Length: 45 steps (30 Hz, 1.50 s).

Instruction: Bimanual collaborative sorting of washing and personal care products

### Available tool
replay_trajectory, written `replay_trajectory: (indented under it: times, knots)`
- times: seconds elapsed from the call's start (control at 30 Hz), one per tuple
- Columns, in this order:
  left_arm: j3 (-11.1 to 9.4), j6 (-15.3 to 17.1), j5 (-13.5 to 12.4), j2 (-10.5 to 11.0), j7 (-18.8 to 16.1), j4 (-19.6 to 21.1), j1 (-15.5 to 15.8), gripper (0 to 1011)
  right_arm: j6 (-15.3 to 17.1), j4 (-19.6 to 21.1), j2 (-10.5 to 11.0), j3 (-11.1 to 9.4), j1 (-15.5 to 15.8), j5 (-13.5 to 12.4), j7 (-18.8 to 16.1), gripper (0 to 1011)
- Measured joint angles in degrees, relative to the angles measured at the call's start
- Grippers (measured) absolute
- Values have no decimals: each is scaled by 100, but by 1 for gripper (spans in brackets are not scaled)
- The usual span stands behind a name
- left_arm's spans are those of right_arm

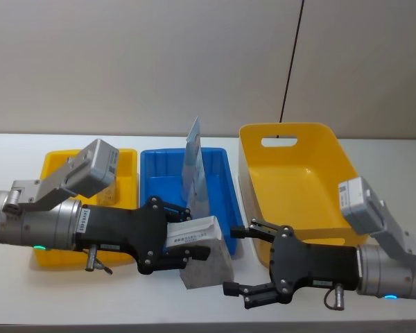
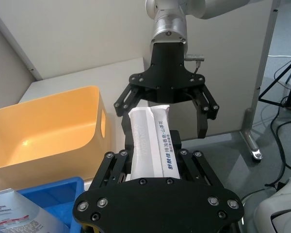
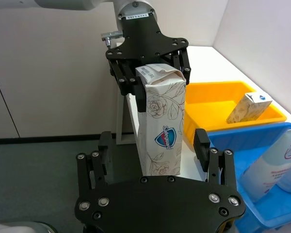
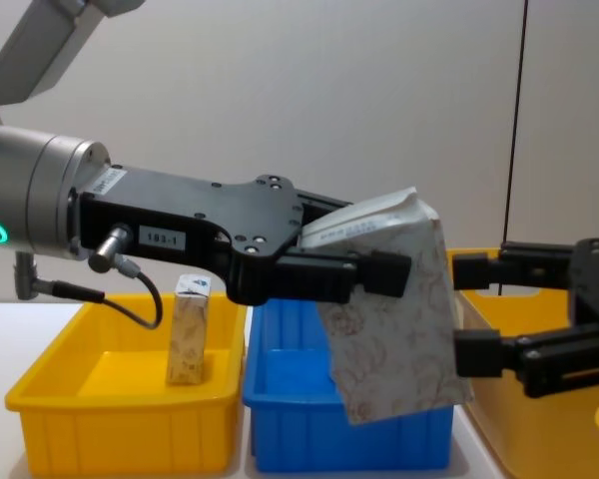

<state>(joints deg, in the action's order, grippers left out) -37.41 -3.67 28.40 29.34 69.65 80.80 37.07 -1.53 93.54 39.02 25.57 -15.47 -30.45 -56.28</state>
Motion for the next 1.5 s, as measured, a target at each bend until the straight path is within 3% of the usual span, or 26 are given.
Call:
replay_trajectory:
  times: [0.5,1.03,1.33,1.5]
  knots:
    - [0,0,0,0,0,0,0,364,31,-311,-255,301,-345,92,-30,1001]
    - [0,0,0,0,0,0,0,364,95,-510,-387,507,-539,156,-9,1002]
    - [0,0,0,0,0,0,0,364,110,-559,-417,559,-587,175,12,804]
    - [0,0,0,0,0,0,0,364,114,-573,-426,574,-601,180,18,623]
